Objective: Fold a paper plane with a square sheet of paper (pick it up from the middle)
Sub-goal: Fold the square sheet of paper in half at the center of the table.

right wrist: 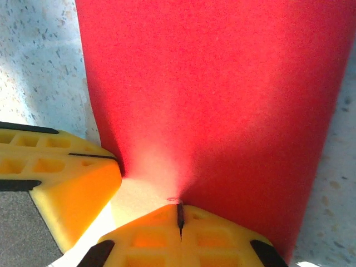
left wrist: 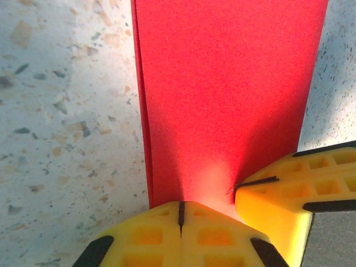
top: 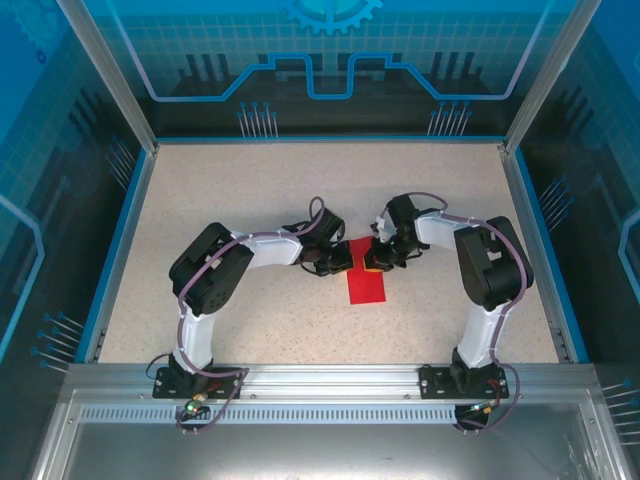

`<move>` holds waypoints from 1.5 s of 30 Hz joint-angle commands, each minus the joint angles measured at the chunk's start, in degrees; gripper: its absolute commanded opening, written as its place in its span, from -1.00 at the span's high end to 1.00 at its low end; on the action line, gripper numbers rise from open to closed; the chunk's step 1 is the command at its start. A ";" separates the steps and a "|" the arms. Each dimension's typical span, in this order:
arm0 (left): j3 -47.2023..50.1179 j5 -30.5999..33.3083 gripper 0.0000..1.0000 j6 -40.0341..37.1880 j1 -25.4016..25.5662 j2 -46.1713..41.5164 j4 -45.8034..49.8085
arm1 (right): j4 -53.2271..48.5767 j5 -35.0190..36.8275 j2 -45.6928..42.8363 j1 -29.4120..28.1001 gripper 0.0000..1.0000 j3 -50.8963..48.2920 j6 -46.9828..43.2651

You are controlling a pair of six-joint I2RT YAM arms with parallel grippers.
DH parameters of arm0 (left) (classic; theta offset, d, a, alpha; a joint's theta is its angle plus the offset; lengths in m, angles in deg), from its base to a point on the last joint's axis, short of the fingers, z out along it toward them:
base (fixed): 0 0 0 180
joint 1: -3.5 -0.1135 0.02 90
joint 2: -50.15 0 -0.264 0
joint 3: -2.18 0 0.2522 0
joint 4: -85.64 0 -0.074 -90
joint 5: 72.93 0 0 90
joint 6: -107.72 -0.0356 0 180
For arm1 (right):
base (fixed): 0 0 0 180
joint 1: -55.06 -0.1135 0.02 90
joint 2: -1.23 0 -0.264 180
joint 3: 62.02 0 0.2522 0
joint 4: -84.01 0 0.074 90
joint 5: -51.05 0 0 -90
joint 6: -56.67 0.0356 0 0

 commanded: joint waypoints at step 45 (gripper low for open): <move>8.54 7.25 1.00 1.69 0.97 6.74 12.84 | 2.27 13.40 -1.53 6.63 1.00 1.17 10.77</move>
